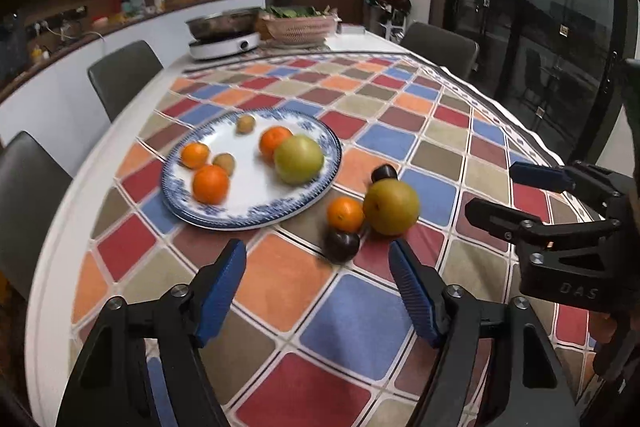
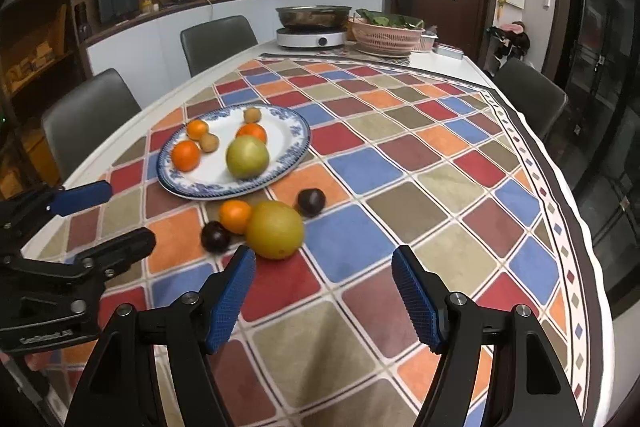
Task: Organize fruits
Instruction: 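Grasp a dark plum with the left tool while the right tool grasps the yellow pear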
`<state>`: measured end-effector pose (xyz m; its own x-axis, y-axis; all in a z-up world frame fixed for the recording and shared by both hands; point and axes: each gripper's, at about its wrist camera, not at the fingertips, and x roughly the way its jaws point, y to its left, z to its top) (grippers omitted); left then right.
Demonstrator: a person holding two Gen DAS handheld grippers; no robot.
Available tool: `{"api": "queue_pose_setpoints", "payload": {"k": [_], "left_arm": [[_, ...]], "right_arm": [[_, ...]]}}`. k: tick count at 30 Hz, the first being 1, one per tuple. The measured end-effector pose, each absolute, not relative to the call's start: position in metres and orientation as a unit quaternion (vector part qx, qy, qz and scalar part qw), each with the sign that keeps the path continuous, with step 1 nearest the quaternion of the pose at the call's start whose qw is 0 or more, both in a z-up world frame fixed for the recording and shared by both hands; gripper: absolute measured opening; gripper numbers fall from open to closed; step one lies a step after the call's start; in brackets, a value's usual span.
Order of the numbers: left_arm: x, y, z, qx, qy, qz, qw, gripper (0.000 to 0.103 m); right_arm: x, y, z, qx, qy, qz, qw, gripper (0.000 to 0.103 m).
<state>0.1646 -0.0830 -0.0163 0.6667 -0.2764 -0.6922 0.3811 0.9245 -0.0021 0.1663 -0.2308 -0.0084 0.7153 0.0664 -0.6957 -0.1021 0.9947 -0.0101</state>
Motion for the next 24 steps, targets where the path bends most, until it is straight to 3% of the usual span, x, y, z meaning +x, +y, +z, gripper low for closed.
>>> {"api": "queue_pose_setpoints", "payload": {"k": [6,20,24], "left_arm": [[0.184,-0.094,-0.042,0.072,0.398,-0.199,0.893,0.055],[0.207,-0.112,-0.063,0.080,0.427,-0.210,0.876,0.041],[0.211,-0.111,-0.066,0.076,0.433,-0.210,0.873,0.030]], "right_arm": [[0.169,-0.232,-0.019,-0.039,0.382,0.039,0.922,0.071],[0.178,-0.238,-0.040,-0.024,0.412,0.038,0.910,0.071],[0.181,-0.235,-0.043,-0.025,0.415,0.043,0.908,0.071]]}}
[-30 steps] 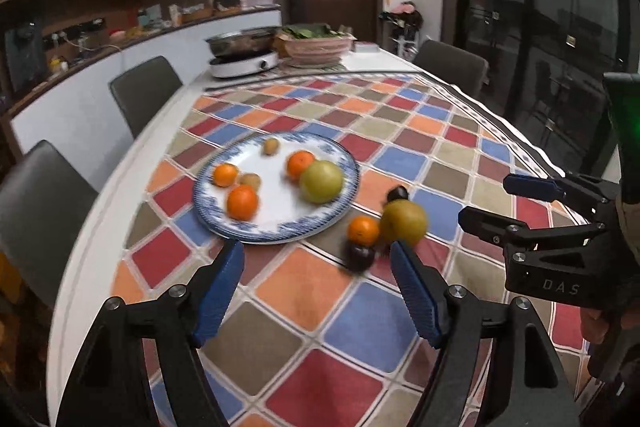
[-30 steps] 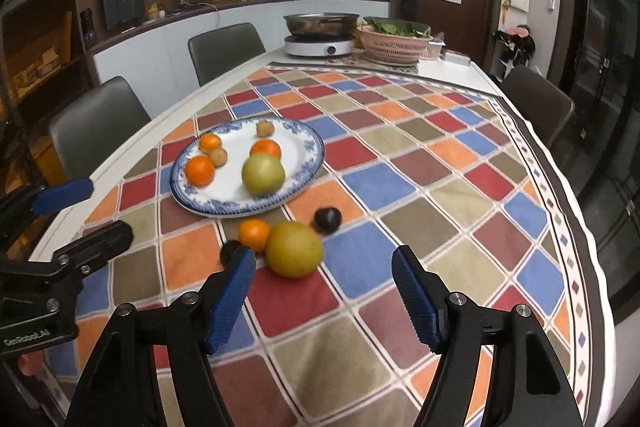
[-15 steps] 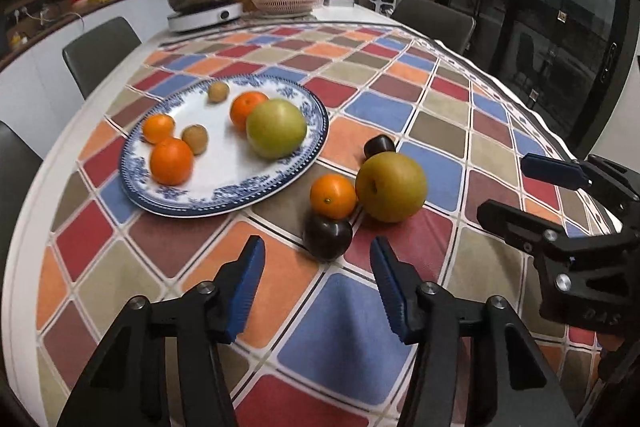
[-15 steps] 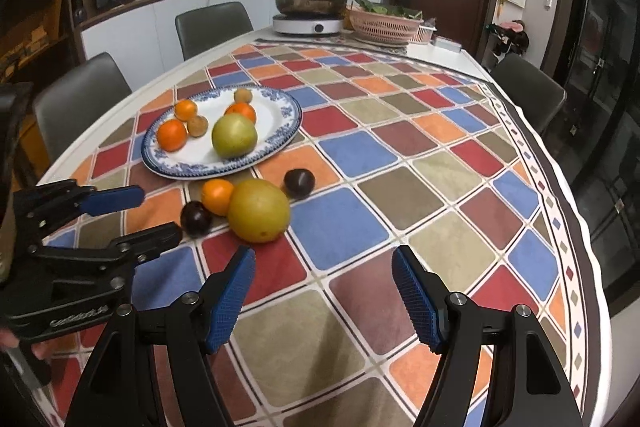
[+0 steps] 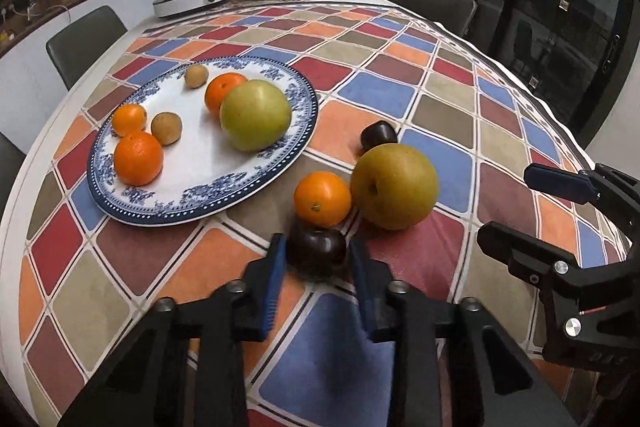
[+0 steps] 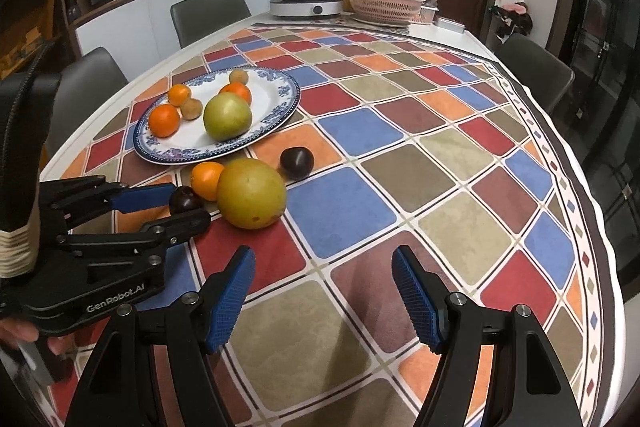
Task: Organize fruits
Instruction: 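Grasp a dark plum with the left tool while the right tool grasps the yellow pear, then carry the plum and yellow pear onto the plate and open both tools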
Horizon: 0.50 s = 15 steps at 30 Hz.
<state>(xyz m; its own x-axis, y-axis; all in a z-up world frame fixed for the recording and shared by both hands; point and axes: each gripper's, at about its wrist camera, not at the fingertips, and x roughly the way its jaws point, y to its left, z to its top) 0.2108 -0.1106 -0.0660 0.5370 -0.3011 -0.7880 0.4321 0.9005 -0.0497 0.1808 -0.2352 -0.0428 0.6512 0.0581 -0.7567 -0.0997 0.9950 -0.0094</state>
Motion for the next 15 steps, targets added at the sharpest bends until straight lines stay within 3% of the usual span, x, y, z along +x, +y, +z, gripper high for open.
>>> {"api": "queue_pose_setpoints", "payload": {"k": [15], "left_arm": [[0.195,-0.072,-0.044,0.058,0.427,-0.149,0.890,0.030]], "right_arm": [[0.213,-0.211,-0.050,-0.023,0.427,0.109,0.897,0.071]]}}
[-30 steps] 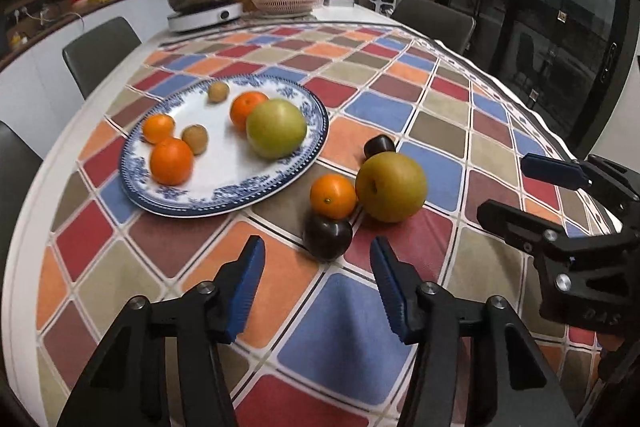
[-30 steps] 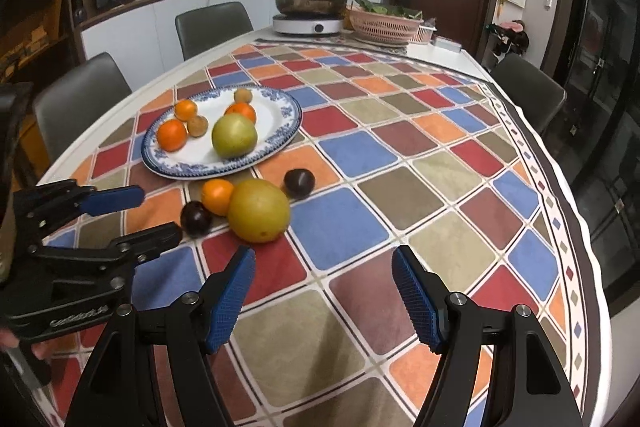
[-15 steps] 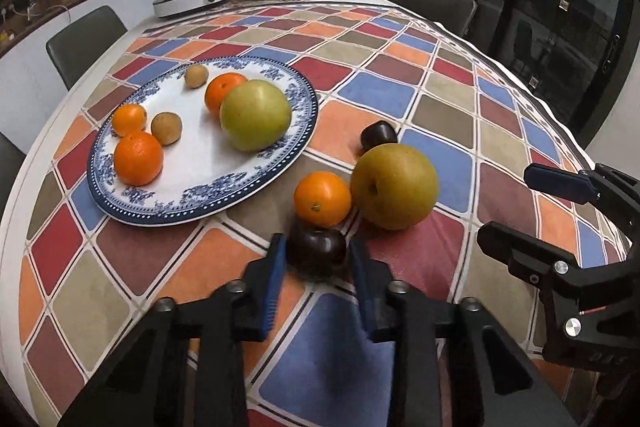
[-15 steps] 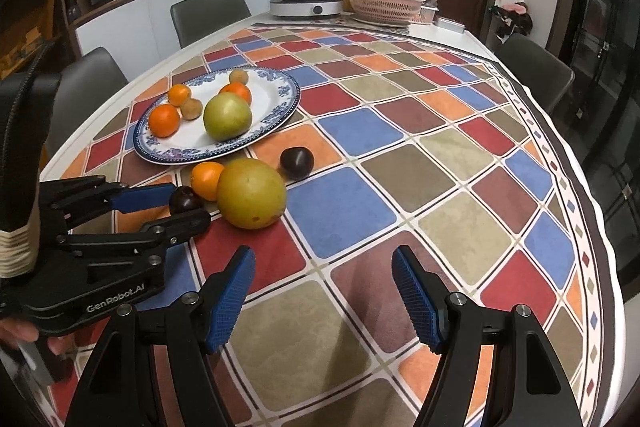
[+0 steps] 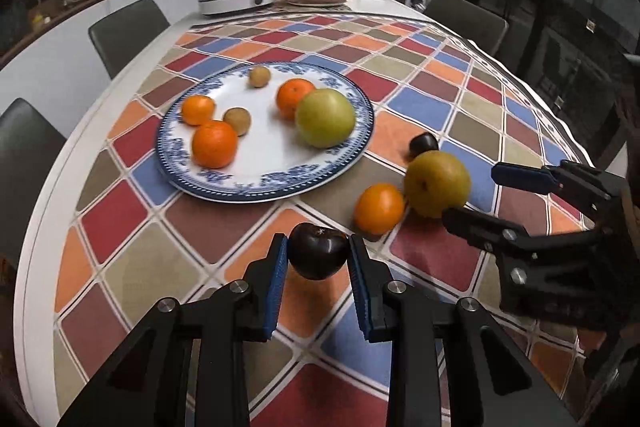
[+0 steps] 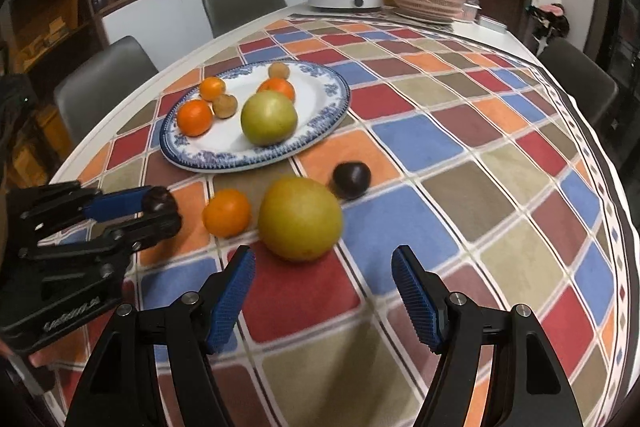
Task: Organize fruits
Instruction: 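Carry the plum and yellow pear onto the plate and open both tools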
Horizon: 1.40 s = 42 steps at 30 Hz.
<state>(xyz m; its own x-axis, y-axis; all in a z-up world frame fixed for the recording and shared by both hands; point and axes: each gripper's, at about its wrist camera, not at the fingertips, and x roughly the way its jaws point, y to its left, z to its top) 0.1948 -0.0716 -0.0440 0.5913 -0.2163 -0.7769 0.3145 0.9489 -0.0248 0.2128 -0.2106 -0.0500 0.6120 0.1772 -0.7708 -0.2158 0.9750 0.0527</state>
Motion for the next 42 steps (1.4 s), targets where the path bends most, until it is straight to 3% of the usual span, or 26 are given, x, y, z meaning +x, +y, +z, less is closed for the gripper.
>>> {"api": "queue_pose_setpoints", "payload": {"k": [13,18,27,42], "left_arm": [[0.193,-0.063,-0.034,0.047,0.416,-0.146,0.896,0.030],[0.193,-0.065,-0.034,0.046,0.417,-0.147,0.896,0.030],[0.190,-0.060,-0.025,0.039,0.409,-0.142,0.901,0.030],[0.188,-0.042,0.025,0.030,0.374,-0.147,0.915,0.030]], "right_arm": [[0.243,-0.196,-0.058,-0.054,0.446,0.134,0.883,0.070],[0.244,-0.198,-0.062,-0.035,0.455,0.149,0.877,0.051],[0.237,-0.198,-0.057,-0.022,0.444,0.138,0.885,0.050],[0.222,-0.182,0.007,-0.018,0.385,0.156,0.909,0.050]]}}
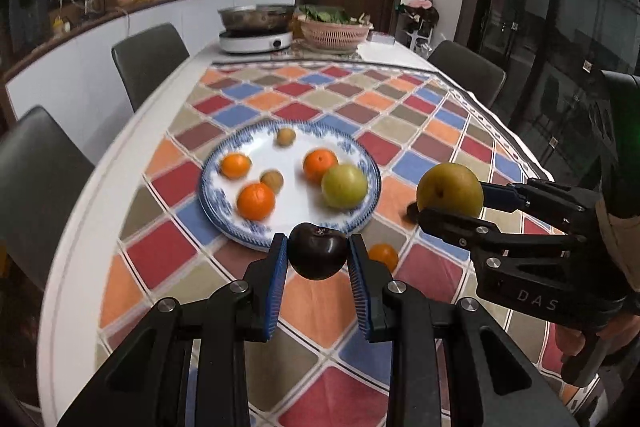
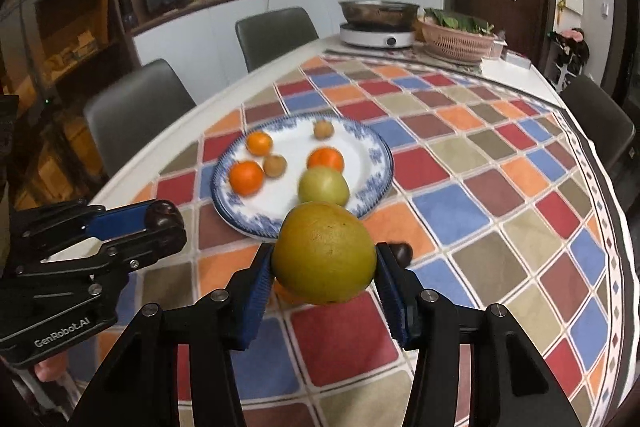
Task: Organize fruits
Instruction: 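Carry the plum and yellow pear onto the plate and open both tools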
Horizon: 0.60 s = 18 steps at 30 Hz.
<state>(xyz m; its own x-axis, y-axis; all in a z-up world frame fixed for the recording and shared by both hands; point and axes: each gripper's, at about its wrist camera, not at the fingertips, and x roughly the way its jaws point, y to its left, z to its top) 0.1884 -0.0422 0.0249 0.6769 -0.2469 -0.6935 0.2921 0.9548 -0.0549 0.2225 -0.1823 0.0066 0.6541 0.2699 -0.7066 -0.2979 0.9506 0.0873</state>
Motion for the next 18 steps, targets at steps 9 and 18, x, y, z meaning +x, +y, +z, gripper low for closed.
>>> {"api": "queue_pose_setpoints", "payload": {"k": [9,18], "left_arm": [[0.220,-0.035,0.054,0.060,0.349,-0.143,0.924,0.030],[0.274,-0.030,0.050,0.073,0.362,-0.152,0.917,0.030]], "right_arm": [[0.249,-0.171,0.039,-0.021,0.372,0.165,0.913,0.050],[0.304,-0.164,0.040,-0.023,0.396,0.169,0.902,0.050]]}}
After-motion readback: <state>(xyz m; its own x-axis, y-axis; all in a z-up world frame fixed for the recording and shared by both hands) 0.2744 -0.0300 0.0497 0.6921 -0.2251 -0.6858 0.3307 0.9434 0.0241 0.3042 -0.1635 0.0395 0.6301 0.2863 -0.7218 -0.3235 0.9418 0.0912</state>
